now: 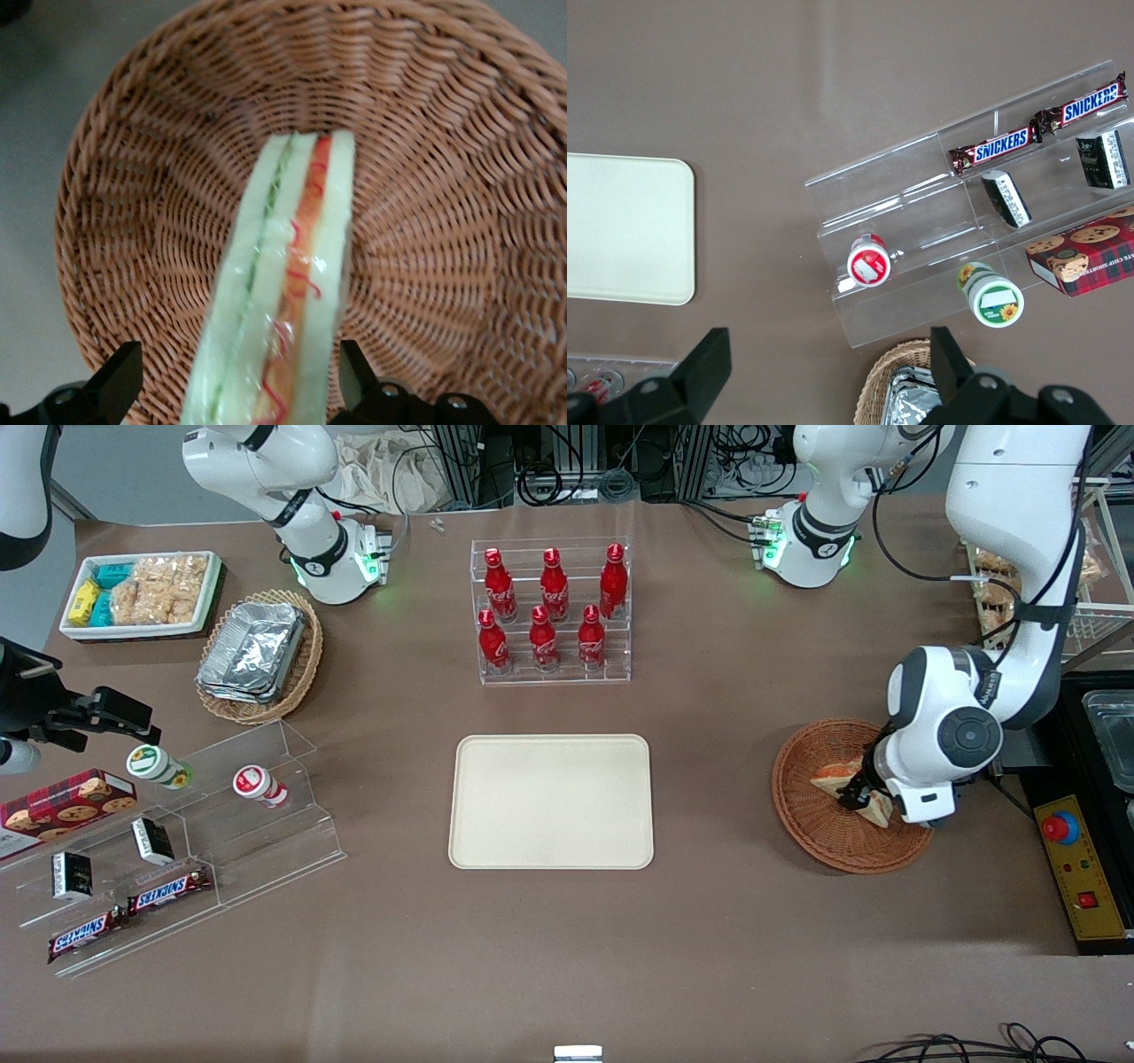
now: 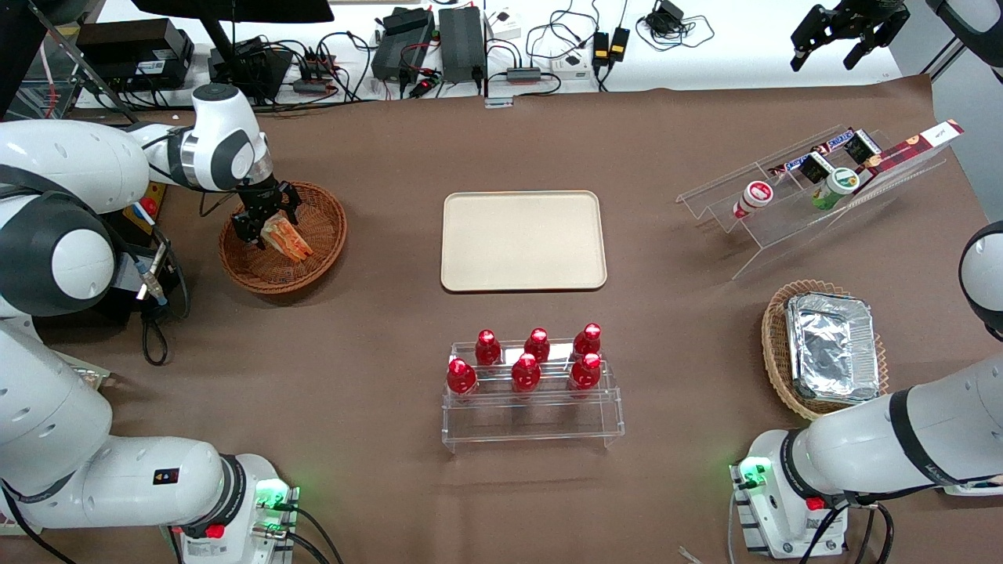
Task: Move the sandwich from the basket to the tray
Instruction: 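Lower the left gripper and close it on the sandwich's wrapped end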
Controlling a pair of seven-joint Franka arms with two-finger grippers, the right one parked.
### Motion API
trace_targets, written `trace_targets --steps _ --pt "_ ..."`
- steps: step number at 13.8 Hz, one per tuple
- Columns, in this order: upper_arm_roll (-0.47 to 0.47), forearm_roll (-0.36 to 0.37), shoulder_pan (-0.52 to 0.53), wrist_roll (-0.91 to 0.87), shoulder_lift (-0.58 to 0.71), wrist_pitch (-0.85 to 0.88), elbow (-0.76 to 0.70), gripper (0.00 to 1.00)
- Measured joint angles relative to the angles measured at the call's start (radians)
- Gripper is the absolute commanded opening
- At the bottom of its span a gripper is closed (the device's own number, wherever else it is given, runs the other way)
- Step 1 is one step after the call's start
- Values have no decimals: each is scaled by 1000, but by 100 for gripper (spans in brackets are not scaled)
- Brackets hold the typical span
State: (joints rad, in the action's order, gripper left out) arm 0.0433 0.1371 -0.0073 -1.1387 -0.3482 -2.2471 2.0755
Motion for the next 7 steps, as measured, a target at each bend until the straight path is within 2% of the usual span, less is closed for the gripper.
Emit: trace_targets --steps 1,3,5,6,7 --pt "-5 0 2 -2 -2 -8 0 78" --pt "-6 0 1 -34 -10 -17 -2 38" --pt "-5 0 0 -71 -27 -21 -12 5" --pt "-5 0 0 -77 -35 -24 -17 0" --pt "-5 0 0 -81 -39 -26 -20 0"
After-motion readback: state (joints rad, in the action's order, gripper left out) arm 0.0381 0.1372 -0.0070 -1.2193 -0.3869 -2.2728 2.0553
